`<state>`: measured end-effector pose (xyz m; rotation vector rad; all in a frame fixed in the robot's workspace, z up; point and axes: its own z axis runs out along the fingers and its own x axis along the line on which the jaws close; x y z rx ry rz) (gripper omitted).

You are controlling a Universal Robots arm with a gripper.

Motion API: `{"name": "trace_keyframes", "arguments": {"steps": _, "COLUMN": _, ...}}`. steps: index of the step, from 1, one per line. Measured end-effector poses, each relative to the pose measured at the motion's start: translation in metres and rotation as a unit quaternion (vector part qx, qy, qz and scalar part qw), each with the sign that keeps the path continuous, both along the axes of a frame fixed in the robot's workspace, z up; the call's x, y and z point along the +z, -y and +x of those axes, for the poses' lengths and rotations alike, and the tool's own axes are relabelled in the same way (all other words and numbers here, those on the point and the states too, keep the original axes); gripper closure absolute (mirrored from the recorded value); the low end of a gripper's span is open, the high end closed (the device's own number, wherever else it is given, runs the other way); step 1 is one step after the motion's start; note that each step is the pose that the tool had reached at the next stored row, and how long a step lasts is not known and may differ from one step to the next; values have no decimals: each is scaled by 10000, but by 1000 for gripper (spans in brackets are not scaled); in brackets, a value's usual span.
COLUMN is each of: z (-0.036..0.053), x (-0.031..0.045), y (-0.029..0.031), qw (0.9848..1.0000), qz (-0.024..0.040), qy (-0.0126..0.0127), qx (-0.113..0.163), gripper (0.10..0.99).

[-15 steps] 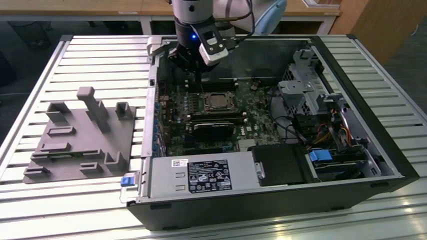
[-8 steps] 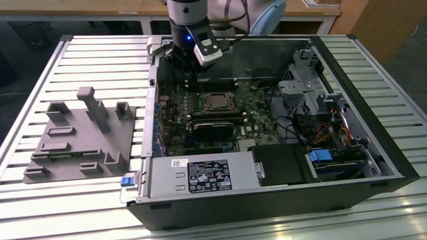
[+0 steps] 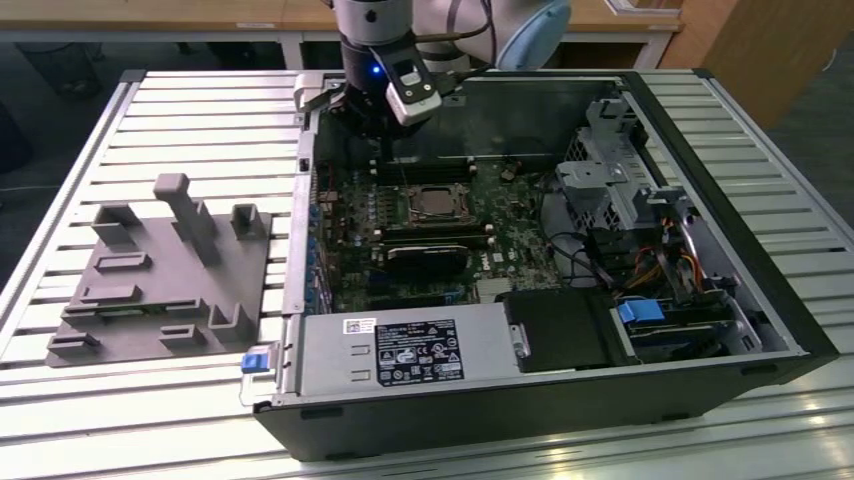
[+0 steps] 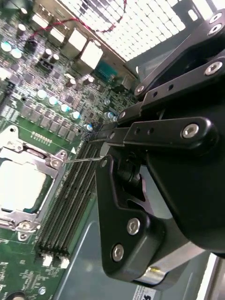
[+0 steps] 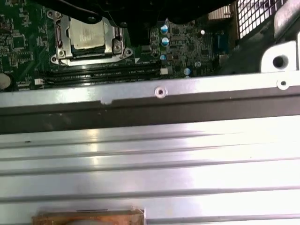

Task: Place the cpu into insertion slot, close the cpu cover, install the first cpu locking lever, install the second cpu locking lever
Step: 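Install the first cpu locking lever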

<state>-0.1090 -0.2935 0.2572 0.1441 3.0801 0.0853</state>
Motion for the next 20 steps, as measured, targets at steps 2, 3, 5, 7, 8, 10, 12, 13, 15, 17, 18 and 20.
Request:
{"name": "trace_keyframes", "arguments": {"steps": 2, "z": 27, "x": -3, "y": -9, "qw": 10000, "qz": 0, "qy": -2, "qx": 0, "gripper": 980}}
{"name": "trace_keyframes", "arguments": {"steps": 3, "z": 51, "x": -4, "y": -10, "qw": 10000, "qz": 0, "qy": -4, "qx": 0, "gripper": 980}}
{"name": "trace_keyframes", "arguments": {"steps": 5, "z": 107, "x": -4, "y": -10, "qw": 10000, "qz": -1, "qy": -6, "qx": 0, "gripper": 980}}
{"name": "trace_keyframes", "arguments": {"steps": 7, "z": 144, "x": -5, "y": -10, "qw": 10000, "qz": 0, "qy": -6, "qx": 1, "gripper": 980}}
{"name": "trace_keyframes", "arguments": {"steps": 8, "z": 152, "x": -5, "y": -10, "qw": 10000, "qz": 0, "qy": -6, "qx": 0, "gripper": 980}}
{"name": "trace_keyframes", "arguments": {"steps": 10, "z": 168, "x": -6, "y": -10, "qw": 10000, "qz": 0, "qy": -6, "qx": 0, "gripper": 980}}
{"name": "trace_keyframes", "arguments": {"steps": 12, "z": 182, "x": -7, "y": -10, "qw": 10000, "qz": 0, "qy": -6, "qx": 0, "gripper": 980}}
{"name": "trace_keyframes", "arguments": {"steps": 13, "z": 187, "x": -8, "y": -10, "qw": 10000, "qz": 1, "qy": -6, "qx": 0, "gripper": 980}}
{"name": "trace_keyframes", "arguments": {"steps": 15, "z": 194, "x": -9, "y": -10, "qw": 10000, "qz": 0, "qy": -6, "qx": 0, "gripper": 980}}
{"name": "trace_keyframes", "arguments": {"steps": 17, "z": 201, "x": -10, "y": -10, "qw": 10000, "qz": 0, "qy": -6, "qx": 0, "gripper": 980}}
{"name": "trace_keyframes", "arguments": {"steps": 18, "z": 204, "x": -10, "y": -10, "qw": 10000, "qz": 0, "qy": -6, "qx": 0, "gripper": 980}}
{"name": "trace_keyframes", "arguments": {"steps": 20, "z": 213, "x": -11, "y": -10, "qw": 10000, "qz": -1, "qy": -7, "qx": 0, "gripper": 980}}
